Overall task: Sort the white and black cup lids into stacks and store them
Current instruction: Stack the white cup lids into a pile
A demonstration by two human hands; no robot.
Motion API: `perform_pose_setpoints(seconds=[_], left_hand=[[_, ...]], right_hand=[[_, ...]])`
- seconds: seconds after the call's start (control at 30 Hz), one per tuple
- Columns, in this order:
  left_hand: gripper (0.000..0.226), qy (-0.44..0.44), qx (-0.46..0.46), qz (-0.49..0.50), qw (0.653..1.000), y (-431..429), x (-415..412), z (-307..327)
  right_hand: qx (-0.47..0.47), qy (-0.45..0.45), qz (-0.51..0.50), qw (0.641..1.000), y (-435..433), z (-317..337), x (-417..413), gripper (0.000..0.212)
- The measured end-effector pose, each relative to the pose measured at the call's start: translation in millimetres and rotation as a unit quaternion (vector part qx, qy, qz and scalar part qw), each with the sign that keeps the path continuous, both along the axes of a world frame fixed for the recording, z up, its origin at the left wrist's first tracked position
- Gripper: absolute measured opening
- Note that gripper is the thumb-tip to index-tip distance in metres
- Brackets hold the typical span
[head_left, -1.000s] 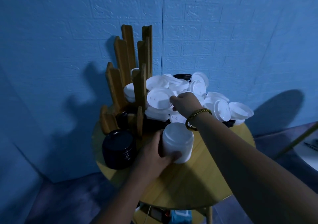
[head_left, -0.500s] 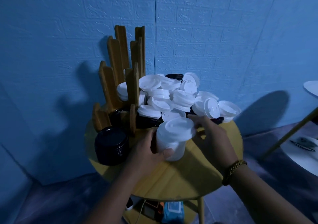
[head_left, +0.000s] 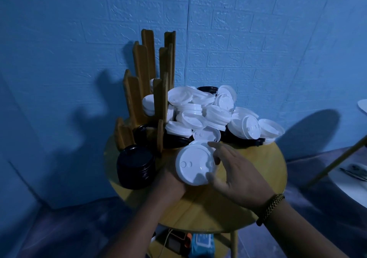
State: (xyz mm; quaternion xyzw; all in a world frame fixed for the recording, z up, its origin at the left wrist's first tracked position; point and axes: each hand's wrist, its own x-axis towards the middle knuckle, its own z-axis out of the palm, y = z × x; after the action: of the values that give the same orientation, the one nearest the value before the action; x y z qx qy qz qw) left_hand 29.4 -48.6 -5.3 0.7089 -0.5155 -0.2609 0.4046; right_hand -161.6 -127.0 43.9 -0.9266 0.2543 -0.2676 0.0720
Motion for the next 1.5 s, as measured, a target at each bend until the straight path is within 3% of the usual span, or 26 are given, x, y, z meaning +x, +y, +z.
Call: perform_pose_setpoints(seconds=[0.1,0.33,0.4,0.5,0.57,0.7,0.8,0.83,0.9,0.93,1.0,1.1,1.23,1.37,1.5], left_hand=[[0.051,-0.001,0.0,0.005,1.0,-4,1,-4],[0.048,0.017,0.036,0.0,0.999,0,-1,-2],[0.05,0.015,0.011,0.014,1.0,-1,-3,3],[0.073,0.013,-0.023,0.017,1.0,-1,-2,5],[0.082,0.022,-0.015,0.005,1.0,0,-3,8],[0.084,0.036,-0.023,-0.003,0.999,0,-2,7],[0.084,0.039,-0.019,-0.003,0.999,3,-2,10],[0.083,0.037,-0.02,-0.004,0.999,3,-3,11],[0.084,0.032,-0.017,-0.005,0.999,3,-5,12],[0.085,0.029,-0.01,-0.004,1.0,2,-5,13],[0.084,0.025,-0.002,0.001,1.0,2,-5,13],[0.083,0.023,-0.006,0.004,1.0,2,-6,13],[0.09,0.028,-0.016,-0.002,0.999,2,-7,13],[0.085,0.039,-0.018,0.002,0.999,2,-5,12],[0.082,0.032,-0.017,0.0,0.999,2,-4,12]], right_hand=[[0.012,-0.023,-0.048,0.999,8,1,9,0.052],[0.129,-0.137,-0.042,0.981,16,-4,20,0.041],[0.199,-0.212,-0.029,0.956,18,1,22,0.026],[0.293,-0.327,-0.021,0.898,2,19,20,0.011],[0.309,-0.299,-0.027,0.902,-17,31,17,0.011],[0.274,-0.113,-0.043,0.954,-42,34,26,0.016],[0.23,-0.075,-0.057,0.969,-40,30,36,0.022],[0.233,-0.077,-0.068,0.967,-36,31,36,0.028],[0.239,-0.072,-0.093,0.964,-24,31,34,0.064],[0.237,-0.05,-0.11,0.964,-16,30,32,0.083],[0.202,0.02,-0.137,0.97,-2,25,30,0.099],[0.175,0.04,-0.139,0.974,2,20,32,0.094],[0.199,0.054,-0.067,0.976,-13,30,30,0.089],[0.24,0.07,0.012,0.968,-26,33,29,0.067],[0.235,0.038,0.001,0.971,-28,29,35,0.05]])
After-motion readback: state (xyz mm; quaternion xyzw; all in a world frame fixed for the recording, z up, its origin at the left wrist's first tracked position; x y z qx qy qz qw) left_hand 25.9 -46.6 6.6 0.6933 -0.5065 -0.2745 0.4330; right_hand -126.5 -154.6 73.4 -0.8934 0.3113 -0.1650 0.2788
